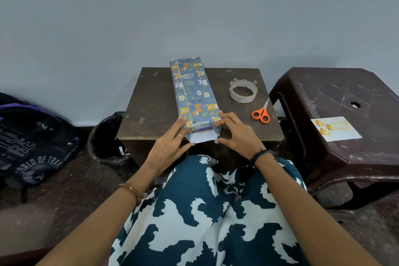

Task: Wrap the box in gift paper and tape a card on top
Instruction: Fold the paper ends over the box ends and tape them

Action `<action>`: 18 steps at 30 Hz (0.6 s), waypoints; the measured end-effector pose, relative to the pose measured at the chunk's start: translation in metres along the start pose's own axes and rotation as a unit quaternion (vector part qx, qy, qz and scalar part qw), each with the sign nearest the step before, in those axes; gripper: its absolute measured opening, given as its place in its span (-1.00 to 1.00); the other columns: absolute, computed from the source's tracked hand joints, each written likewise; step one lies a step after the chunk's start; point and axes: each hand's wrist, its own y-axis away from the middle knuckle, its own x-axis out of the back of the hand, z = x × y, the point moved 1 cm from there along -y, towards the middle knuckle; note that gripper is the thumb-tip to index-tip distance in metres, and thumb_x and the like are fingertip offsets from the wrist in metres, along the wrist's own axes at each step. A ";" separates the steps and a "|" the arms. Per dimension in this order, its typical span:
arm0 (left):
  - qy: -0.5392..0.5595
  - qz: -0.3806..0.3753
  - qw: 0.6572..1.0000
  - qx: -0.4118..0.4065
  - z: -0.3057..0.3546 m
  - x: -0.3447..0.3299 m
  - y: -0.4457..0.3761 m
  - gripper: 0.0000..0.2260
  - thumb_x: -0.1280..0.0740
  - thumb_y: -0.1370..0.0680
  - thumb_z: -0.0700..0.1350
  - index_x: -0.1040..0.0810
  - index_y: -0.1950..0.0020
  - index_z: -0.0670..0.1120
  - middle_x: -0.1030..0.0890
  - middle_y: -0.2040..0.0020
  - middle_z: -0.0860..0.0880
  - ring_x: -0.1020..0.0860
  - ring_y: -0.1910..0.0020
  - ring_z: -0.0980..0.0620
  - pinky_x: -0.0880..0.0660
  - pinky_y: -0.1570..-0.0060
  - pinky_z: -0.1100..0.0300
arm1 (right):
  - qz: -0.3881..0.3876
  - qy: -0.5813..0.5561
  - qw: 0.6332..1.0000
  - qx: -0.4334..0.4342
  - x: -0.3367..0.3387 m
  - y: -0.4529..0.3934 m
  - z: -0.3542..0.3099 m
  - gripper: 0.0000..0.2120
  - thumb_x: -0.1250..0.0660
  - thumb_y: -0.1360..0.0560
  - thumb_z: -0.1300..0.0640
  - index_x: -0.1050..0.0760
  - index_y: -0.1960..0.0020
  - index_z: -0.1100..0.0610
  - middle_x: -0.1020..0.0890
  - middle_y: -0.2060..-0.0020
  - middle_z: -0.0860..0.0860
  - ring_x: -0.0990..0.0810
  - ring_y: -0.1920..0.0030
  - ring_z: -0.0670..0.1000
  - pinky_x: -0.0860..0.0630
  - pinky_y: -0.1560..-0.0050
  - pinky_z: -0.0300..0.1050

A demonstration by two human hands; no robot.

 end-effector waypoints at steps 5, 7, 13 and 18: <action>-0.019 0.037 0.999 -0.013 0.011 0.002 -0.006 -0.70 -0.10 -0.62 -0.10 -0.57 0.02 -0.23 -0.52 -0.16 -0.21 -0.39 -0.33 -0.08 -0.56 -0.04 0.06 | 0.011 0.041 0.999 0.004 -0.009 0.001 0.000 -0.54 -0.49 -0.37 0.06 -0.39 -0.19 0.10 -0.30 -0.35 -0.05 -0.53 -0.16 0.00 -0.55 -0.03 0.05; -0.003 0.075 0.997 0.001 0.018 0.007 -0.009 -0.76 -0.16 -0.56 -0.13 -0.56 0.08 -0.22 -0.43 -0.13 -0.13 -0.37 -0.29 -0.03 -0.53 0.01 0.14 | 0.027 0.048 0.998 0.002 -0.010 0.001 -0.001 -0.57 -0.48 -0.38 0.07 -0.40 -0.17 0.10 -0.31 -0.34 -0.05 -0.54 -0.15 -0.02 -0.55 0.01 0.04; -0.009 0.088 0.995 0.053 0.028 0.008 -0.013 -0.79 -0.18 -0.55 -0.15 -0.56 0.10 -0.23 -0.49 -0.06 -0.13 -0.40 -0.24 0.01 -0.53 0.22 0.24 | 0.058 0.077 0.995 0.003 -0.015 0.000 -0.001 -0.65 -0.41 -0.45 0.06 -0.42 -0.18 0.11 -0.35 -0.34 -0.04 -0.59 -0.04 0.03 -0.56 0.12 0.04; 0.001 0.082 0.995 0.050 0.029 0.013 -0.015 -0.90 -0.44 -0.43 -0.32 -0.54 0.12 -0.26 -0.55 0.02 -0.19 -0.41 -0.21 -0.01 -0.58 0.36 0.20 | 0.133 0.075 0.987 0.046 -0.017 0.000 -0.003 -0.82 -0.37 -0.48 0.10 -0.51 -0.04 0.16 -0.51 -0.19 0.03 -0.63 0.01 0.04 -0.55 0.29 -0.05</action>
